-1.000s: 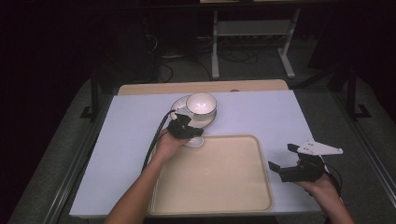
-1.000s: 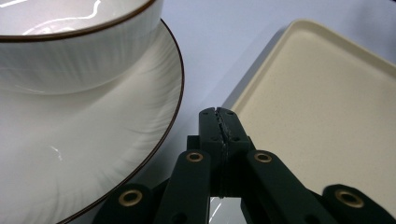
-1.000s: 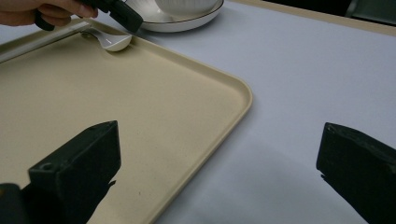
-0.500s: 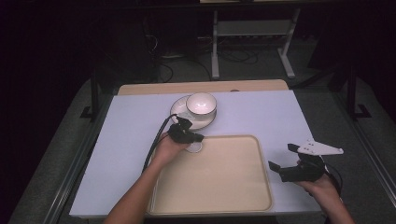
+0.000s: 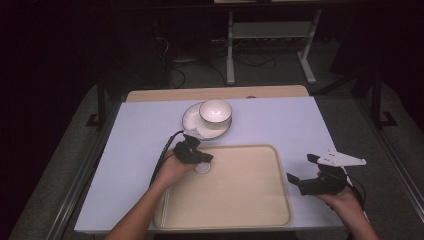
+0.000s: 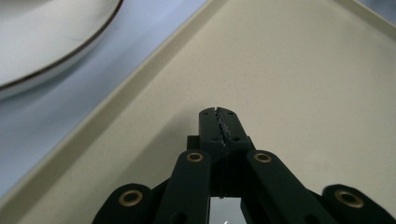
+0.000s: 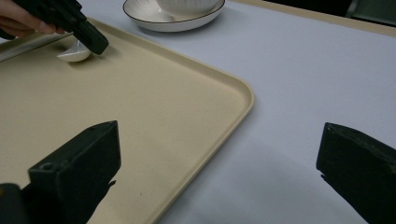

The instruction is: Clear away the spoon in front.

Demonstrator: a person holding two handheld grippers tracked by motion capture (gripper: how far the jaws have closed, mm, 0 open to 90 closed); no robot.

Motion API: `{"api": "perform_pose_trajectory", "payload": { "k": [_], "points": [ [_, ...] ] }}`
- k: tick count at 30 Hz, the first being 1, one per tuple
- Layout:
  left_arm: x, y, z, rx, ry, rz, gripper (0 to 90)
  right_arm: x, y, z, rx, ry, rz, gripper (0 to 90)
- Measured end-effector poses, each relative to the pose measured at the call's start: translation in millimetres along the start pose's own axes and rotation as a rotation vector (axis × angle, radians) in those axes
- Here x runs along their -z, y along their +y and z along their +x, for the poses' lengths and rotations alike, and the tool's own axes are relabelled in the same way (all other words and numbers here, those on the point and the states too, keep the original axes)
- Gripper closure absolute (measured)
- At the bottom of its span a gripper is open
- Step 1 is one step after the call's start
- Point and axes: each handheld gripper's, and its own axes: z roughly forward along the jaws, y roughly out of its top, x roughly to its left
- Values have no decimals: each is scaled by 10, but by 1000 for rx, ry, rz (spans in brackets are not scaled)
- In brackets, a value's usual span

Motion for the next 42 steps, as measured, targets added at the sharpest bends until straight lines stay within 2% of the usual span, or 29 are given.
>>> {"api": "perform_pose_trajectory", "payload": {
  "k": [10, 23, 34, 42],
  "points": [
    [119, -186, -83, 6, -6, 17, 896, 4, 5, 6, 2, 0, -3, 0],
    [306, -433, -92, 25, 9, 36, 896, 4, 8, 9, 4, 0, -4, 0],
    [408, -548, -124, 24, 25, 44, 896, 1, 10, 16, 2, -1, -3, 0],
    [452, -607, -126, 35, 20, 36, 897, -3, 9, 15, 2, -1, 0, 0]
  ]
}}
